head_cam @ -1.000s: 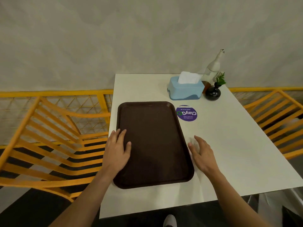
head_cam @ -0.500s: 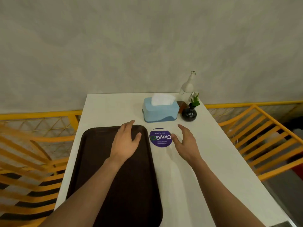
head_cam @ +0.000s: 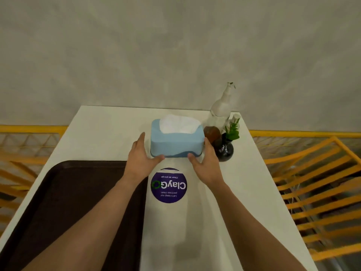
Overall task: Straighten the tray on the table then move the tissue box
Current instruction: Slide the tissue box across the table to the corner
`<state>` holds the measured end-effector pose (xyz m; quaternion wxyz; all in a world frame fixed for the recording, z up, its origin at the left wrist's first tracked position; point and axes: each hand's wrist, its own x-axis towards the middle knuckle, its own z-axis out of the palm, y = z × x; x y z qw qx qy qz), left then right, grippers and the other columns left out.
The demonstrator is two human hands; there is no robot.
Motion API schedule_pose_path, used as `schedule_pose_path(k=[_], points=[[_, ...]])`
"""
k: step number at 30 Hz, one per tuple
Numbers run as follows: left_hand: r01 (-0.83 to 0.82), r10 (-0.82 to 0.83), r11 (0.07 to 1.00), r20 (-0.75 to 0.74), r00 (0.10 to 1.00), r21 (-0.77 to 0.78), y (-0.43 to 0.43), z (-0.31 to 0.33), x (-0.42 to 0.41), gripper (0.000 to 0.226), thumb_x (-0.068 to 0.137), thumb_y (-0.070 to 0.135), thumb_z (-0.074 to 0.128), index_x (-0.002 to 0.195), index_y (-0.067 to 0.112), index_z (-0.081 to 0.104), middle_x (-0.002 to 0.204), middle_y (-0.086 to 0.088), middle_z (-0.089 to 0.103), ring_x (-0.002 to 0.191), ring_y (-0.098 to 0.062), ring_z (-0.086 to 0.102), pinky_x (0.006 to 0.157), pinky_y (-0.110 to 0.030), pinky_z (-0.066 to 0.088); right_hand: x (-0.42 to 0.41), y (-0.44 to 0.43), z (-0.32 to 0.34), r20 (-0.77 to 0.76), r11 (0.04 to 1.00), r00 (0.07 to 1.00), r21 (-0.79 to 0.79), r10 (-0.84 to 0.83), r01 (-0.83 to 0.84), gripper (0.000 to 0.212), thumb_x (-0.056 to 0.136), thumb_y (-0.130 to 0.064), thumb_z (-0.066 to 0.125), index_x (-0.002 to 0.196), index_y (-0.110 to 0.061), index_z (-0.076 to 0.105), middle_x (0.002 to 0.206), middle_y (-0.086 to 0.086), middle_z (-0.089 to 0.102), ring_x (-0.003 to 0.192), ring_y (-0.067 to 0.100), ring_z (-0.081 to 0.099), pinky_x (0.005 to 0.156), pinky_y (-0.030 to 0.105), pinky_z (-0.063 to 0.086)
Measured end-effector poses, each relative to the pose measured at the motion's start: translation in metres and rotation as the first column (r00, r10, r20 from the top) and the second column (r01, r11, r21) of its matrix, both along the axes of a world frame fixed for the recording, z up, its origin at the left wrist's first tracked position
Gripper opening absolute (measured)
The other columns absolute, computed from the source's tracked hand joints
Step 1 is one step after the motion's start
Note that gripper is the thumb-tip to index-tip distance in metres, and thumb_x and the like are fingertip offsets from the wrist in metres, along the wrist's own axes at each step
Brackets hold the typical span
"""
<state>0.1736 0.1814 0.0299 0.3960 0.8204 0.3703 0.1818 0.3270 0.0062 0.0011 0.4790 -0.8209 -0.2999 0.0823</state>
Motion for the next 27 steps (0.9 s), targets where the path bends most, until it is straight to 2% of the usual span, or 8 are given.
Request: schedule_pose_path(k=[3,6,9,11,17,21,24,27], points=[[0.007,-0.007,1.000,0.004,1.000,-0.001,0.008,-0.008,0.017,0.115,0.070,0.046,0.086,0.159,0.020,0.018,0.155,-0.012,0.039,0.140,-0.031,0.040,0.110,-0.046,0.037,0.005,0.008,-0.011,-0.058,0.999,0.998,0.046,-0.001,0.003,0.084,0.092,-0.033,0.072,0.157,-0.033,0.020,0.151,-0.009,0.043,0.136,0.006,0.041,0.110,0.030,0.038],[0.020,-0.020,1.000,0.035,0.999,0.012,0.015,-0.015,0.027,0.113,0.069,0.042,0.088,0.158,0.019,0.022,0.148,-0.013,0.046,0.134,-0.031,0.045,0.101,-0.037,0.039,0.007,0.012,-0.018,-0.102,0.998,0.994,0.052,-0.026,0.031,0.091,0.092,-0.030,0.073,0.160,-0.029,0.012,0.158,-0.007,0.037,0.143,0.011,0.036,0.116,0.037,0.036],[0.037,-0.034,0.995,0.040,0.999,-0.090,0.017,-0.019,0.034,0.114,0.069,0.041,0.089,0.158,0.018,0.021,0.149,-0.008,0.048,0.134,-0.030,0.048,0.104,-0.040,0.044,0.011,0.010,-0.027,-0.120,0.999,0.992,0.033,-0.038,0.042,0.093,0.094,-0.030,0.072,0.162,-0.025,0.008,0.161,-0.003,0.034,0.147,0.019,0.035,0.117,0.043,0.036],[0.067,-0.060,0.987,0.059,0.996,-0.143,0.016,-0.021,0.038,0.103,0.071,0.037,0.089,0.153,0.021,0.029,0.140,0.000,0.055,0.128,-0.027,0.055,0.093,-0.031,0.049,0.016,0.008,-0.029,-0.098,0.998,0.993,-0.014,-0.063,0.062,0.092,0.094,-0.031,0.071,0.161,-0.023,0.008,0.161,0.000,0.036,0.145,0.022,0.037,0.116,0.043,0.037],[0.017,-0.010,0.992,0.055,0.998,-0.121,0.016,-0.020,0.043,0.084,0.076,0.026,0.085,0.147,0.017,0.041,0.133,-0.006,0.062,0.117,-0.025,0.059,0.087,-0.025,0.045,0.019,0.017,-0.031,-0.005,0.996,0.996,0.004,-0.088,0.088,0.069,0.089,-0.017,0.073,0.148,-0.023,0.037,0.135,0.000,0.057,0.119,0.018,0.056,0.099,0.040,0.051],[0.017,-0.008,0.991,0.075,0.997,-0.129,0.019,-0.016,0.042,0.078,0.076,0.021,0.085,0.143,0.016,0.045,0.129,-0.004,0.063,0.112,-0.021,0.059,0.082,-0.021,0.044,0.019,0.019,-0.033,-0.013,0.996,0.996,-0.015,-0.086,0.086,0.067,0.092,-0.019,0.072,0.149,-0.022,0.036,0.141,0.002,0.054,0.124,0.024,0.055,0.101,0.038,0.048],[0.023,-0.013,0.993,0.083,0.996,-0.120,0.024,-0.010,0.037,0.076,0.077,0.020,0.084,0.142,0.018,0.047,0.129,-0.002,0.063,0.106,-0.013,0.056,0.082,-0.019,0.044,0.018,0.021,-0.028,-0.030,0.998,0.998,-0.014,-0.060,0.060,0.062,0.095,-0.021,0.069,0.148,-0.025,0.037,0.140,0.000,0.055,0.125,0.023,0.056,0.104,0.040,0.048],[0.031,-0.020,0.994,0.105,0.994,-0.107,0.029,0.000,0.028,0.075,0.078,0.020,0.084,0.143,0.019,0.046,0.130,-0.001,0.063,0.110,-0.014,0.057,0.086,-0.021,0.044,0.014,0.026,-0.019,-0.024,0.999,0.999,0.019,-0.046,0.046,0.057,0.094,-0.019,0.069,0.143,-0.026,0.041,0.135,-0.003,0.058,0.120,0.017,0.057,0.102,0.045,0.052]])
